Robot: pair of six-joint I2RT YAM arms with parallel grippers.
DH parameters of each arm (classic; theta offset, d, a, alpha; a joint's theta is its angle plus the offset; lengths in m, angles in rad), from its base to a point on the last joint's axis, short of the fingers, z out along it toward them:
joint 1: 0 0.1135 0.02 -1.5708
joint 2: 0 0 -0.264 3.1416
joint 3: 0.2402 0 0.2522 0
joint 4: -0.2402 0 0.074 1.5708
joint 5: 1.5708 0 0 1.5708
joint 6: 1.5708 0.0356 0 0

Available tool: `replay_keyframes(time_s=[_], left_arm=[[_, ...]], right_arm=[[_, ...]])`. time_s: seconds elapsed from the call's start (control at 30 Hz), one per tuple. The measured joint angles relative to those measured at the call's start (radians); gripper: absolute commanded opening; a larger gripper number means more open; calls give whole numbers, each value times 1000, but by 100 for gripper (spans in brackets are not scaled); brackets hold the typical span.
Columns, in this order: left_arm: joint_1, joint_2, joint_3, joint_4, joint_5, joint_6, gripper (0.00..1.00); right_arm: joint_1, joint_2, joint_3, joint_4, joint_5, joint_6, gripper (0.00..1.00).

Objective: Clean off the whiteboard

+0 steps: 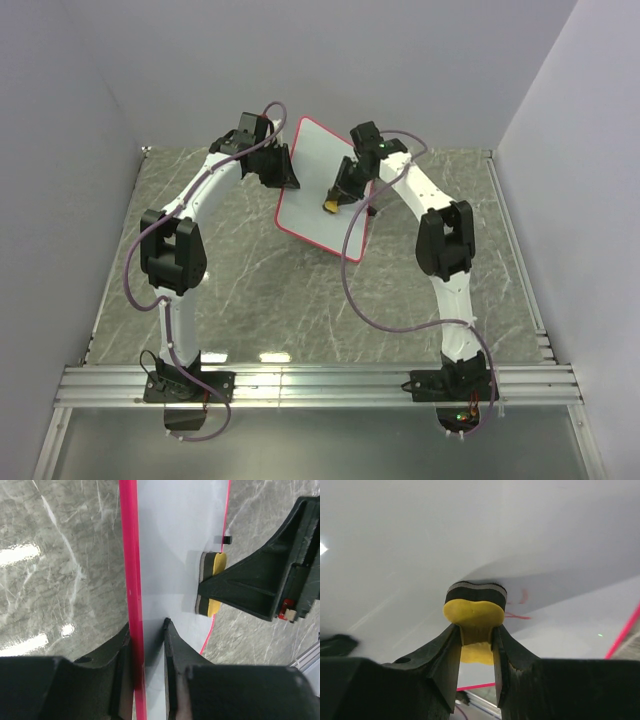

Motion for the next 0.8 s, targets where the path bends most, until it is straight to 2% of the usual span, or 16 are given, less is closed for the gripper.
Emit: replay_keyframes(time_s=[0.23,0.47,0.53,0.63,0.8], left_arm=[[0,0,0,1,0,1,0],[0,0,-5,3,-3,1,0],[0,0,-5,2,-3,1,0],[0,0,-5,2,-3,2,0],[0,0,-5,2,-4,2,0]], right_arm=[[50,46,147,43,-83,58,0],[70,45,150,93,-125,77,0],[64,29,104,129,-135,84,0],[41,-35,-63,227,-173,105,0],[-47,-88,-266,275,-206,117,0]])
